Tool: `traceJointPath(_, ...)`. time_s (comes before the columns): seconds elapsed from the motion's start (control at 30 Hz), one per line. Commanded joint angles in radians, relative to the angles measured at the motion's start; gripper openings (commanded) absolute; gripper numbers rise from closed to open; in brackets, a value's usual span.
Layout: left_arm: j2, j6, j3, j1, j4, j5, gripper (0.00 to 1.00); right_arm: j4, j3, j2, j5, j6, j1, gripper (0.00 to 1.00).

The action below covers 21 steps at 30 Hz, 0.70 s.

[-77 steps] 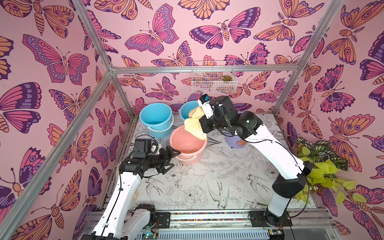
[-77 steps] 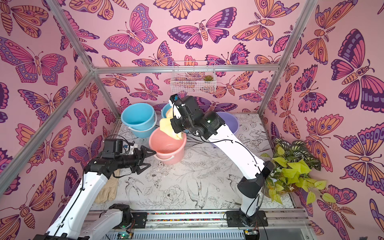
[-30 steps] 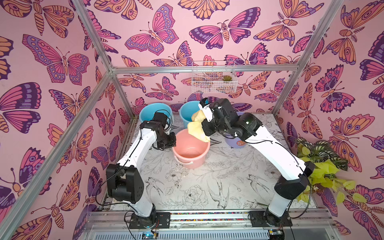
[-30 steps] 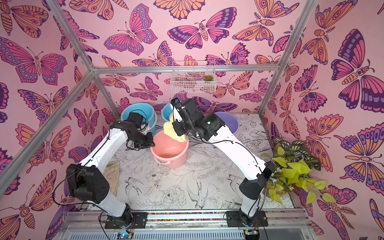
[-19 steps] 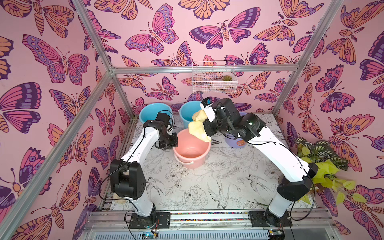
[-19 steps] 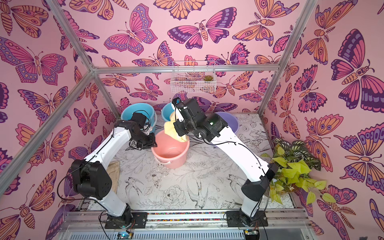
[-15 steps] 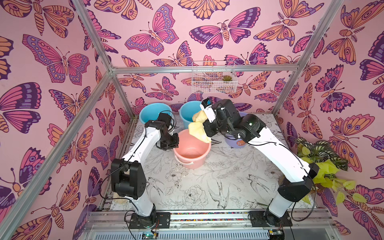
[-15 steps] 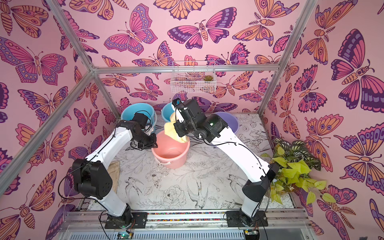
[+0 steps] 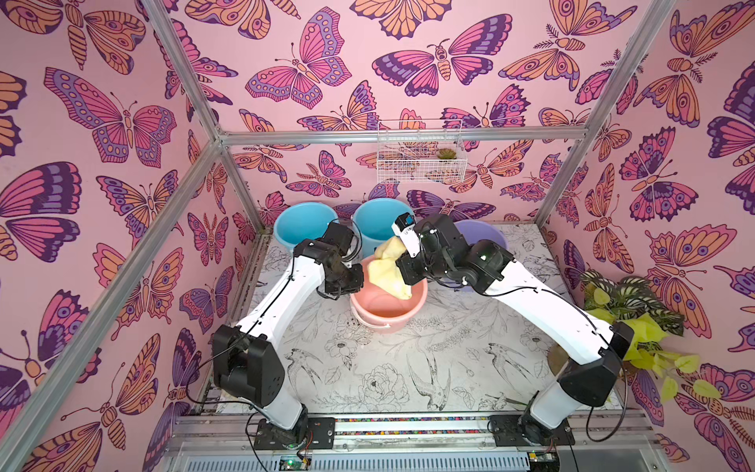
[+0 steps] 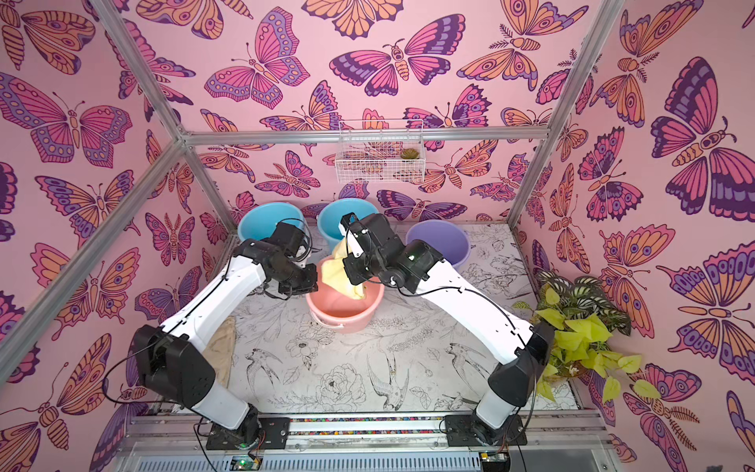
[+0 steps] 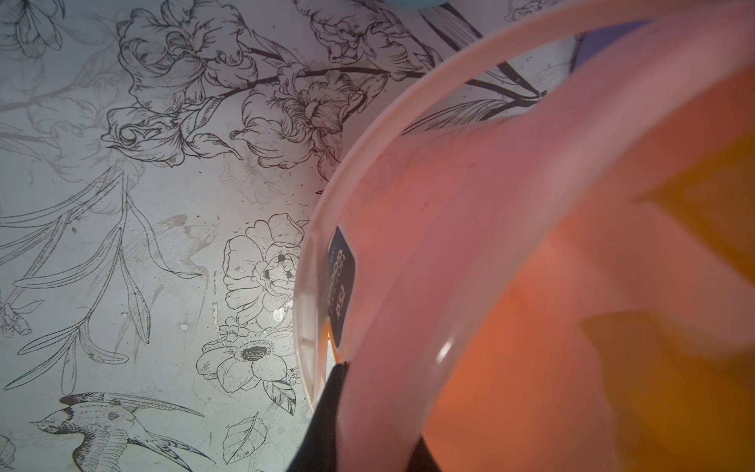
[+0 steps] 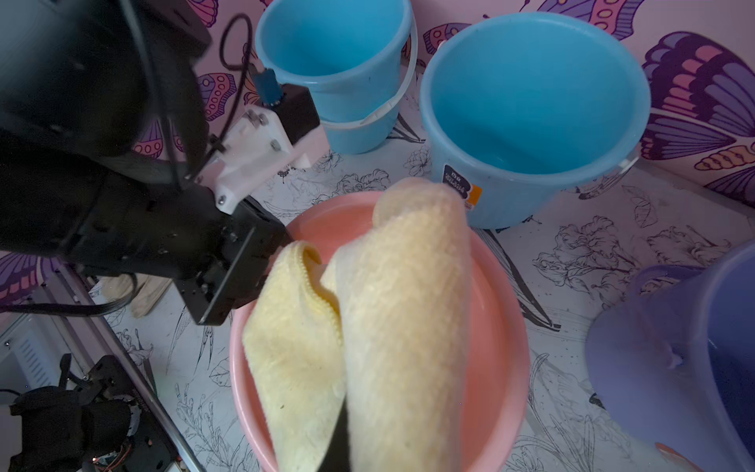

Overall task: Wipe the inside of the bucket with a cloth
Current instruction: Pick up the bucket from the center of the board, then wipe the dirt from the inside of the bucket.

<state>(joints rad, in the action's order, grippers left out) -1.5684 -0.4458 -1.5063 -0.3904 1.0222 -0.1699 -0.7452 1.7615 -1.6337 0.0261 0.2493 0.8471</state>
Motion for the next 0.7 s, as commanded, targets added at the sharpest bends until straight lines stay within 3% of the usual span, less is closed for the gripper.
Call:
traceJointPath(0.0,0.085,-0.049,0.033,-0.045,-0.050,0.038,0.00,0.096,-0.081,0.045,-0.043,0.047,0.008,0.02)
traceJointPath(0.2,0.160,-0.088,0.117,-0.135,-0.139,0.095,0.00,0.232,-0.298,0.109,-0.109,0.019,0.009,0.02)
traceJointPath(0.43,0.226,-0.133,0.216,-0.220,-0.241,0.160,0.00,0.435,-0.558,0.165,-0.083,-0.096,0.009,0.02)
traceJointPath(0.67,0.244,-0.183,0.304,-0.280,-0.330,0.171,0.00,0.593,-0.698,0.110,-0.058,-0.161,0.011,0.04)
